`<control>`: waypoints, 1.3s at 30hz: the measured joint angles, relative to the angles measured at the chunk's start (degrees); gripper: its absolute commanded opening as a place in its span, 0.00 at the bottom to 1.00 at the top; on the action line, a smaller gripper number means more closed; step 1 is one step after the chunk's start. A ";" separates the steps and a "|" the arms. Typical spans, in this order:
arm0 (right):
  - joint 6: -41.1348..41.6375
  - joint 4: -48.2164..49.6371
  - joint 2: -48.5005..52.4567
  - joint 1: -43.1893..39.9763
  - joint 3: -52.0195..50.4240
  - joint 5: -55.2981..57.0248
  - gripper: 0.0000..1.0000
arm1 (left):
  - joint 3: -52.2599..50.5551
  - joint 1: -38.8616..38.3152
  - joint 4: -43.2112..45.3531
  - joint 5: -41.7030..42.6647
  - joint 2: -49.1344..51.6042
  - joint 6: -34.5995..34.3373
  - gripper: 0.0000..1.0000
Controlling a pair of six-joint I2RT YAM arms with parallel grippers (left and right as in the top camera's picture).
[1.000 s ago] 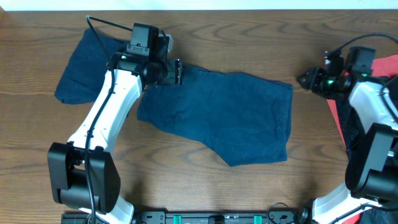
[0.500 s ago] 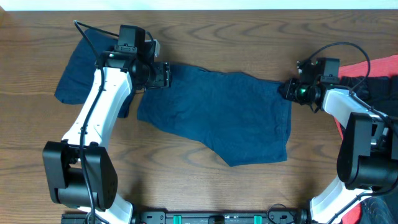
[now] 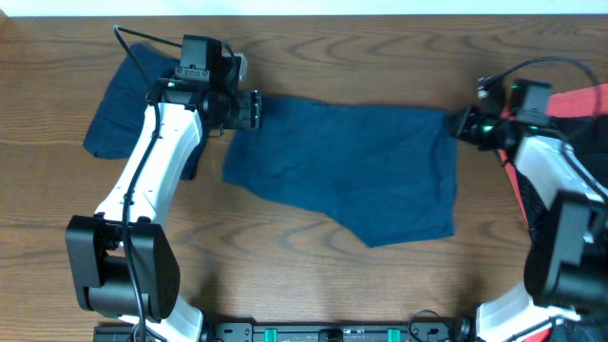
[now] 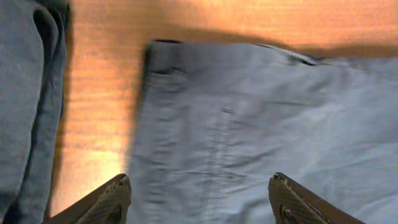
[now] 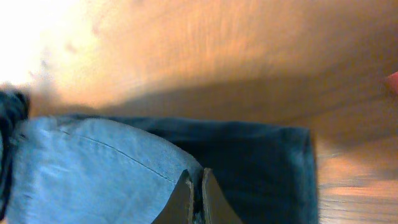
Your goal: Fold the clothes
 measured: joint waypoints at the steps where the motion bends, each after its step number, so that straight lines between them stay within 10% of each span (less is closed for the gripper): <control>1: 0.00 -0.48 -1.42 -0.70 0.13 -0.04 0.01 | 0.00 -0.04 0.61 0.00 0.04 0.00 0.73; 20: -0.02 -8.87 -9.29 -1.97 1.01 0.98 0.01 | -0.04 -2.29 29.62 12.57 20.50 -0.22 0.80; 30: -0.04 -10.19 -9.29 -1.97 1.01 3.19 0.01 | -0.07 -2.32 31.58 14.78 23.28 -1.25 0.08; 39: -0.04 -10.29 -9.29 -1.99 1.01 5.60 0.01 | -0.07 -1.97 30.10 16.02 22.14 -1.14 0.06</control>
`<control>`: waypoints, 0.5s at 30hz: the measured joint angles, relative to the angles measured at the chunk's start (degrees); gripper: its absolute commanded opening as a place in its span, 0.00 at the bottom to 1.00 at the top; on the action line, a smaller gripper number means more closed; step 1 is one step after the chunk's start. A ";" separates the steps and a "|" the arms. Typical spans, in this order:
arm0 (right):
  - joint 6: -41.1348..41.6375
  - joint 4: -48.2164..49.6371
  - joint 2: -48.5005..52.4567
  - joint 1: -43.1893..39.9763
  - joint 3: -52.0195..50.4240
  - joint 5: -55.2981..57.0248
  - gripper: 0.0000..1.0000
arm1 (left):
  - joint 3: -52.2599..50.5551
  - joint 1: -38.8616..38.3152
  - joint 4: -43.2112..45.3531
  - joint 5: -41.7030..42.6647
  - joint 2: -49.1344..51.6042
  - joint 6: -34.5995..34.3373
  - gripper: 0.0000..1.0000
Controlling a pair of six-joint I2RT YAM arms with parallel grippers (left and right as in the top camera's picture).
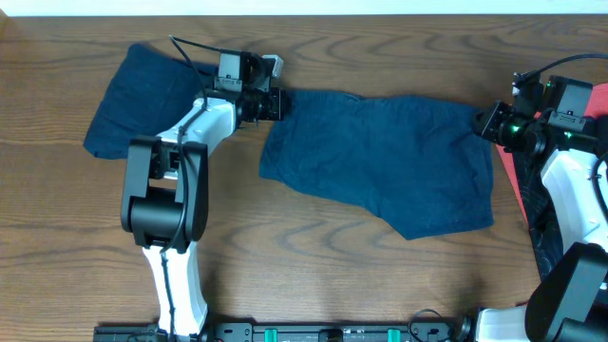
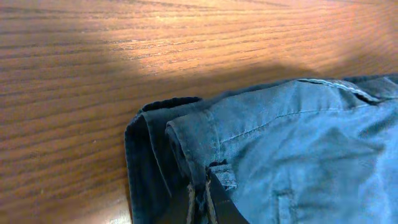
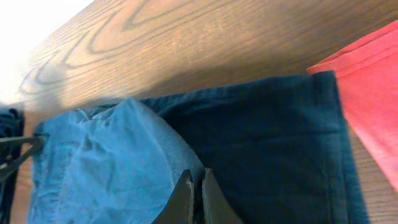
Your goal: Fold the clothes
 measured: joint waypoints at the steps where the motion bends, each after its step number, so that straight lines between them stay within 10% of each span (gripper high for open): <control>1: -0.02 0.02 0.00 -0.02 0.00 0.39 0.01 | -0.04 0.17 -1.01 0.07 -0.98 0.00 0.06; 15: -1.92 -4.79 -6.75 -2.40 0.00 -2.73 0.01 | -0.26 5.81 -29.07 1.55 -29.55 1.40 0.06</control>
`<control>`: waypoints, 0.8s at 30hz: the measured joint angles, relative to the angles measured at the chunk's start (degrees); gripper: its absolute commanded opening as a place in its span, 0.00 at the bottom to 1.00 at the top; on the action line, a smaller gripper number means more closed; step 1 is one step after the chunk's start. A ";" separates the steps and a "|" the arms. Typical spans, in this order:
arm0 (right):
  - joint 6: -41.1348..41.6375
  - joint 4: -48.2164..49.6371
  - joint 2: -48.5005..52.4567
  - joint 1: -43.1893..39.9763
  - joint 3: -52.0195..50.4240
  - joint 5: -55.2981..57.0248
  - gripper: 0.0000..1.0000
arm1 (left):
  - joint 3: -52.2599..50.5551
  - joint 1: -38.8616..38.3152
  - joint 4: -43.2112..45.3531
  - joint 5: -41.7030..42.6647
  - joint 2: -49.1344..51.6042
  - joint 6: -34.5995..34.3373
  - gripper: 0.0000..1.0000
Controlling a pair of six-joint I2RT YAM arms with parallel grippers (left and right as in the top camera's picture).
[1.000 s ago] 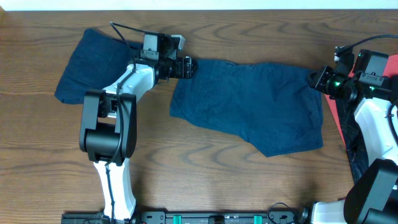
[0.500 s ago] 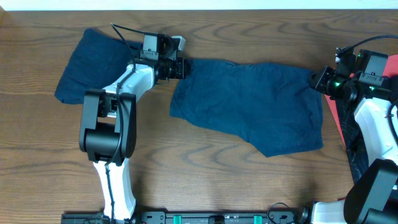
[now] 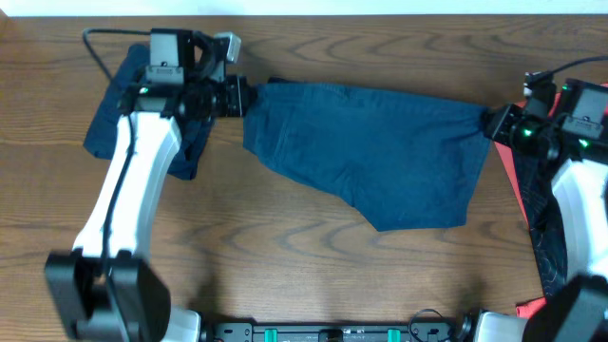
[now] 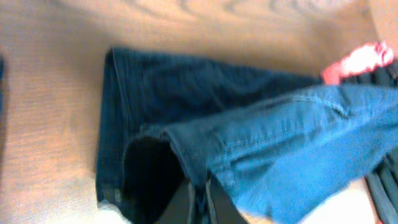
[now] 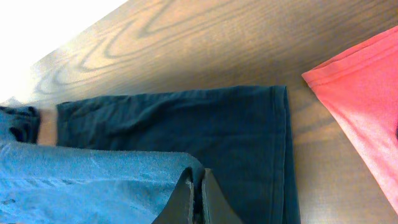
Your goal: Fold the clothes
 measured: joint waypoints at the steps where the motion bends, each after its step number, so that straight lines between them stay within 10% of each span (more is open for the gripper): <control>1: -0.17 -1.16 -1.62 -0.26 0.00 -0.17 0.01 | 0.00 0.02 -2.89 0.04 -1.68 0.09 0.06; 24: -4.39 -50.82 -28.30 -1.11 0.33 10.51 0.01 | -0.04 0.17 -47.25 -9.01 -17.29 1.18 0.07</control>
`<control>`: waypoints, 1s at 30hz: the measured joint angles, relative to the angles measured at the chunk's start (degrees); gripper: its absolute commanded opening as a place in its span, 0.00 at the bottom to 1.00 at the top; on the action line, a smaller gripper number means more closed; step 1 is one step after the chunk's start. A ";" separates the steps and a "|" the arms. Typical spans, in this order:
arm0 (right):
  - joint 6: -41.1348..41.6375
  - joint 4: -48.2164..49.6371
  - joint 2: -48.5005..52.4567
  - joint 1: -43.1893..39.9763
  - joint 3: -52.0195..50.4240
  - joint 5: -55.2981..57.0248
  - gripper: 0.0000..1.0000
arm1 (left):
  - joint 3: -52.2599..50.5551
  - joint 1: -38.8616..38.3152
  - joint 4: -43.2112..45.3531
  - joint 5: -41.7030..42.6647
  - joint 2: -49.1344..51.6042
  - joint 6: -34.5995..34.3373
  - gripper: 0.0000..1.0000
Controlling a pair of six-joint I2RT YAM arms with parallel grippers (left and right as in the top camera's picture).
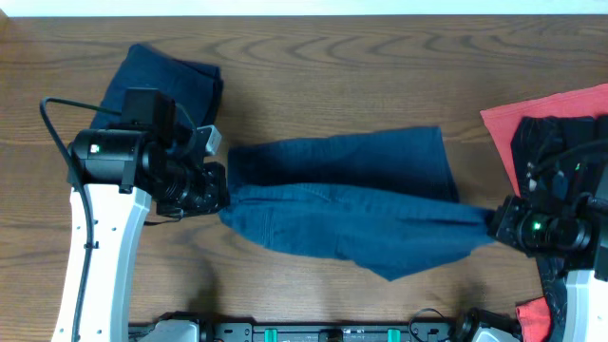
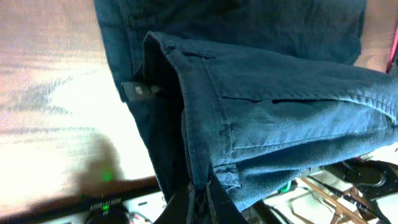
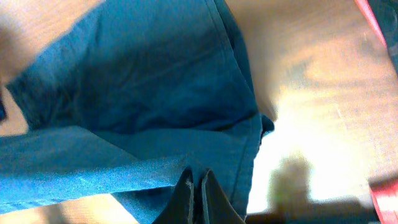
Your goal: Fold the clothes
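Dark blue shorts [image 1: 351, 204] hang stretched between both arms over the middle of the table, their far part lying on the wood. My left gripper [image 1: 220, 195] is shut on the shorts' left edge [image 2: 199, 155], pinched between its fingers [image 2: 199, 198]. At the right, my right gripper [image 1: 494, 223] is shut on the other edge [image 3: 205, 155], fabric caught between its fingertips [image 3: 198, 186]. The held edge is lifted and drawn toward the table's near side.
A folded dark blue garment [image 1: 157, 81] lies at the far left. A red cloth [image 1: 551, 109] with dark clothes [image 1: 560, 152] on it sits at the right edge. The wooden table [image 1: 342, 57] shows bare grain along the far side.
Both grippers, still shut on the shorts, have moved from the far side toward the near side of the table. The held edge now lies over the lower part of the shorts.
My left gripper was open over the shorts' left corner while the right one held the right corner. Then both were shut on the far edge corners. They held that edge stretched at the far side, and now nearer the front with the shorts doubled over.
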 measured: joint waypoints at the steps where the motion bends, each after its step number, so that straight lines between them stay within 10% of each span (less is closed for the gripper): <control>1: -0.17 -0.70 -0.31 0.00 0.00 0.33 0.01 | 0.00 0.00 -0.79 -0.28 0.00 0.00 0.06; 16: 5.66 30.82 -4.13 0.00 0.79 -5.70 0.01 | 4.46 -0.02 14.29 4.92 0.28 0.00 0.06; 30: 9.33 18.64 -4.31 -0.02 37.57 -3.39 0.01 | 35.98 0.00 11.69 4.50 -11.82 3.52 0.06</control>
